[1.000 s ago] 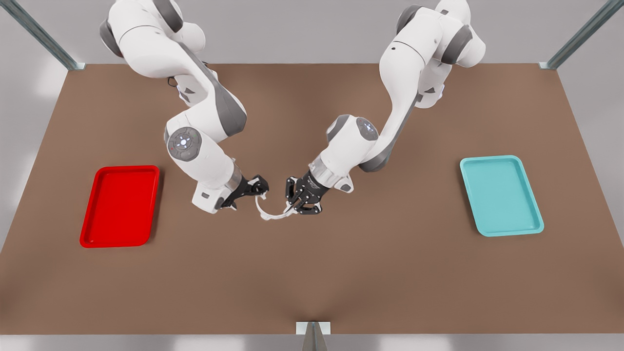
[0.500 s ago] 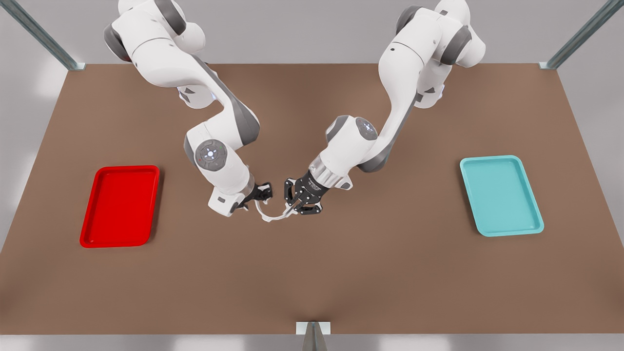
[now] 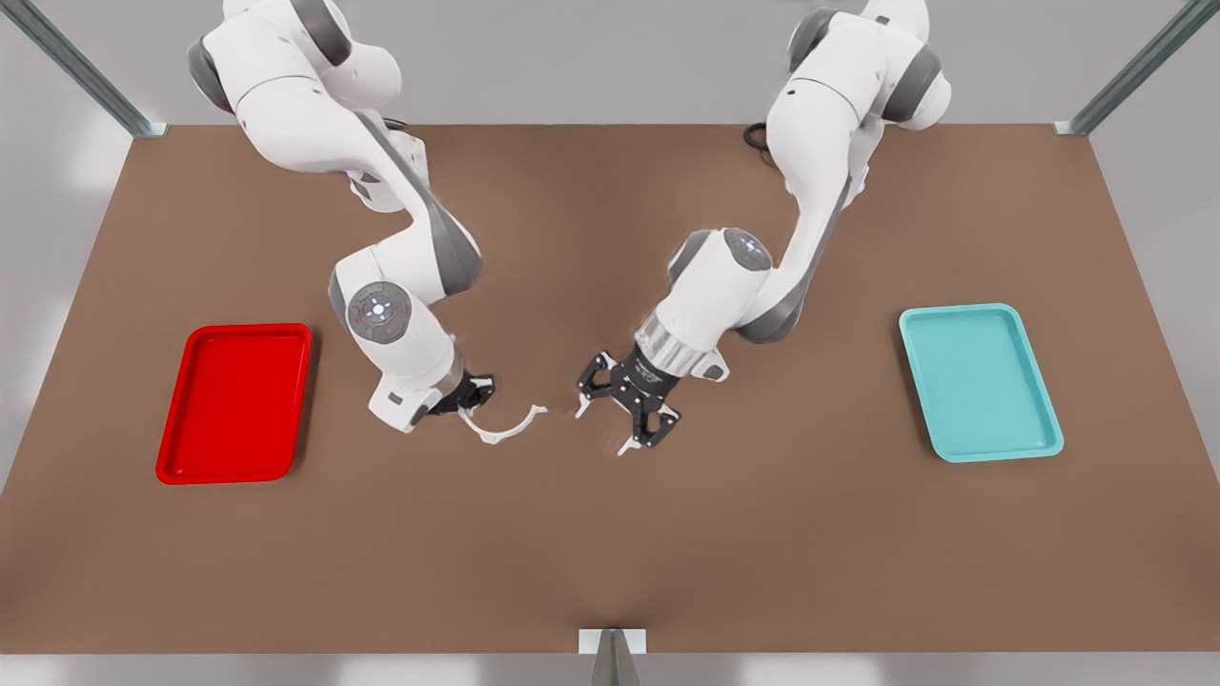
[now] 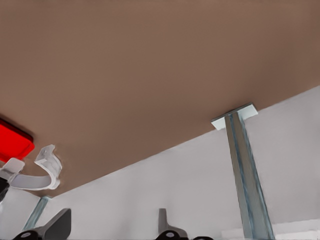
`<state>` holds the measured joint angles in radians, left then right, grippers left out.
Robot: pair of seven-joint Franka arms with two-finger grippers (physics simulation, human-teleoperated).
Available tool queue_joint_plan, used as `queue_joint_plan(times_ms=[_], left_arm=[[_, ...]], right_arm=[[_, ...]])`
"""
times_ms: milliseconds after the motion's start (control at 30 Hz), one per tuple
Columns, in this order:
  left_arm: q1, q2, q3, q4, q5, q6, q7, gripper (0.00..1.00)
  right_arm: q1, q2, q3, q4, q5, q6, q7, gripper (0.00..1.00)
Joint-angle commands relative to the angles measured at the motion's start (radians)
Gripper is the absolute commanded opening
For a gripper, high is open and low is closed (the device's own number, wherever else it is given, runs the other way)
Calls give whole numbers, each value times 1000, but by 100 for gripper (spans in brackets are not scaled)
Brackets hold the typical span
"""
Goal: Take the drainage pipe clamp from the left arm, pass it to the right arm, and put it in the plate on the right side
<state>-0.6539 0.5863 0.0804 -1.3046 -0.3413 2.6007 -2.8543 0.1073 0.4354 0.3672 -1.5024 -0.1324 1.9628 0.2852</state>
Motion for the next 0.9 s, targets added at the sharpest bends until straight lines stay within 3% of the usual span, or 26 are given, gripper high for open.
queue_joint_plan(times_ms=[0,133,200,233,300,467,667,867], left_arm=[[66,-19,-1,1,50,-310,729,100],[278,-57,42,1,54,-713,1924,100],[361,-178,96,-4,105,-933,2469,100],[476,-258,3,-13,149,-1007,2615,100],[560,-295,-139,-35,337,-1008,2618,100],[562,-298,-149,-32,343,-1077,2715,100],[580,-249,-137,-27,343,-1071,2715,100],[588,-249,-137,-27,343,-1070,2713,100]], right_arm=[[-60,-40,1,-71,-6,2,-44,21],[-290,-147,5,-205,-4,22,-81,21],[-431,-233,18,-263,-1,16,-81,21],[-494,-300,18,-269,0,-4,-138,21],[-548,-297,16,-308,4,-15,-159,21],[-653,-267,15,-392,28,-18,-288,21],[-779,-96,6,-383,8,131,-460,21],[-860,-32,6,-386,-36,146,-541,21]])
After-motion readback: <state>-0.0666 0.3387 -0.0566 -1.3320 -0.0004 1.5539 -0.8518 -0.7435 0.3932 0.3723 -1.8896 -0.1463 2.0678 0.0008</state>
